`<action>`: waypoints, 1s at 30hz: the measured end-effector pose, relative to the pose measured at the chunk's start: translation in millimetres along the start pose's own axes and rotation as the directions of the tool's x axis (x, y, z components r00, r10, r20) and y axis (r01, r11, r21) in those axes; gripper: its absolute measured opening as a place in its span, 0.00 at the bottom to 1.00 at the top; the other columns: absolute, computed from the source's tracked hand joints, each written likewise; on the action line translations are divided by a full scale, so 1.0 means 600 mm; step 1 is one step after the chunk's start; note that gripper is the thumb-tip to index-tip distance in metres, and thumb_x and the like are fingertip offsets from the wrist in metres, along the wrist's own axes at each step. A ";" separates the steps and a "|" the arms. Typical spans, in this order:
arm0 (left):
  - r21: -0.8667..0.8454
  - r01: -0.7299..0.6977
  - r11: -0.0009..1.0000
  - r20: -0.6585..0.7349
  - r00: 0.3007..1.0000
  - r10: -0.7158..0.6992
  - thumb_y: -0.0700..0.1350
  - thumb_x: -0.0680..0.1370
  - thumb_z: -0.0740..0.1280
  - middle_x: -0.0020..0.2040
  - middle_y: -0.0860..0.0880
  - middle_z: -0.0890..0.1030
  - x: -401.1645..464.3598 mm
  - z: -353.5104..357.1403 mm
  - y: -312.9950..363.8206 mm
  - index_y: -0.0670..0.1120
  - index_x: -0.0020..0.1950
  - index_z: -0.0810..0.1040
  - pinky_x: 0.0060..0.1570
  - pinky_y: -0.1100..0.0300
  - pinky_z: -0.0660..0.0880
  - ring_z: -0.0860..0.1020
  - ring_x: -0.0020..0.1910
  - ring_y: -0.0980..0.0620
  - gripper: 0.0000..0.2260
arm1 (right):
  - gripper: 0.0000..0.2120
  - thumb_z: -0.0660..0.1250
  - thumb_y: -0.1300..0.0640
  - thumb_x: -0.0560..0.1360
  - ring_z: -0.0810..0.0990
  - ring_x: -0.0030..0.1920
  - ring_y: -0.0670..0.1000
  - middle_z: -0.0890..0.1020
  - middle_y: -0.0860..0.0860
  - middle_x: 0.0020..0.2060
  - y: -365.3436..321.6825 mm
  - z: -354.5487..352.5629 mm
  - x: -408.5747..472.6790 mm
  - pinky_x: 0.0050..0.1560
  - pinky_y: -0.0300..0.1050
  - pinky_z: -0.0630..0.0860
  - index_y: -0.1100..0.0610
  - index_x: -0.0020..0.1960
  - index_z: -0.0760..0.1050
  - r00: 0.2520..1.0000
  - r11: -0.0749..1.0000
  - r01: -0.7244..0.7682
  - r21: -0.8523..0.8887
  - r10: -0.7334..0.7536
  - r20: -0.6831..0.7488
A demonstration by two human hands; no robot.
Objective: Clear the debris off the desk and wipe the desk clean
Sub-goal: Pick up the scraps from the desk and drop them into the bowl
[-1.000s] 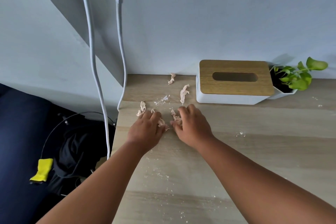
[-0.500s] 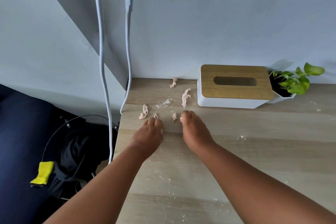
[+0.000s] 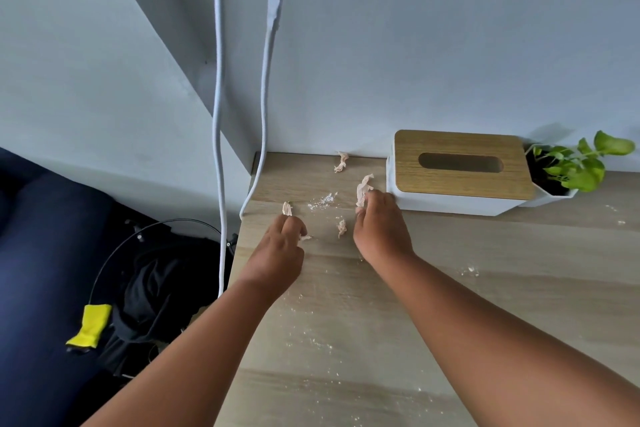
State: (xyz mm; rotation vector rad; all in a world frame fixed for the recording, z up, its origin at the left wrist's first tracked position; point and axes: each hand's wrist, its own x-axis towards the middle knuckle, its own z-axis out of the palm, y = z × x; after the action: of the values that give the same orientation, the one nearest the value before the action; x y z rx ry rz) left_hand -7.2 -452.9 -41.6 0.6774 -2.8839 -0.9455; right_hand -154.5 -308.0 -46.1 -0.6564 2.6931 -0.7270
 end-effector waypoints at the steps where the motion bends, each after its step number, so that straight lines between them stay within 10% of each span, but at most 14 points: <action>1: 0.002 0.011 1.000 0.001 1.000 -0.011 0.29 0.72 0.62 0.52 0.44 0.74 0.004 -0.001 -0.004 0.40 0.55 0.74 0.44 0.59 0.65 0.70 0.45 0.47 0.14 | 0.17 0.61 0.57 0.82 0.72 0.64 0.61 0.74 0.60 0.62 -0.003 0.004 0.006 0.61 0.55 0.73 0.62 0.68 0.69 1.000 1.000 -0.023 -0.017 0.023 0.016; 8: -0.006 0.080 0.997 -0.028 0.996 -0.080 0.37 0.76 0.63 0.53 0.50 0.74 0.015 -0.001 -0.025 0.47 0.56 0.71 0.43 0.58 0.65 0.73 0.48 0.48 0.10 | 0.38 0.59 0.47 0.83 0.68 0.69 0.62 0.64 0.62 0.70 -0.014 0.045 0.037 0.64 0.55 0.73 0.58 0.82 0.40 0.986 0.980 -0.124 -0.156 0.140 0.094; 16: 0.154 0.167 0.974 -0.099 0.983 -0.153 0.46 0.77 0.70 0.51 0.42 0.76 0.053 0.011 -0.033 0.42 0.58 0.74 0.48 0.50 0.73 0.76 0.49 0.40 0.13 | 0.33 0.66 0.57 0.80 0.72 0.66 0.62 0.66 0.64 0.69 -0.028 0.051 0.069 0.62 0.52 0.75 0.66 0.77 0.53 0.978 0.947 -0.124 -0.296 0.168 0.127; 30: 0.223 0.068 0.973 -0.038 0.997 -0.061 0.29 0.70 0.71 0.45 0.40 0.76 0.063 -0.007 -0.024 0.37 0.44 0.76 0.39 0.50 0.75 0.78 0.42 0.38 0.08 | 0.19 0.60 0.71 0.74 0.74 0.57 0.60 0.72 0.60 0.60 -0.011 0.038 0.053 0.55 0.53 0.75 0.63 0.64 0.65 0.994 0.982 -0.031 -0.186 0.050 0.099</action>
State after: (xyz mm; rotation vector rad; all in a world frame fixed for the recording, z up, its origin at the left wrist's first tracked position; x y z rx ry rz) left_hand -35.1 -481.2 -49.9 0.7963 -2.9854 -0.6133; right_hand -171.1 -338.2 -66.1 -0.6599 2.6894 -0.4246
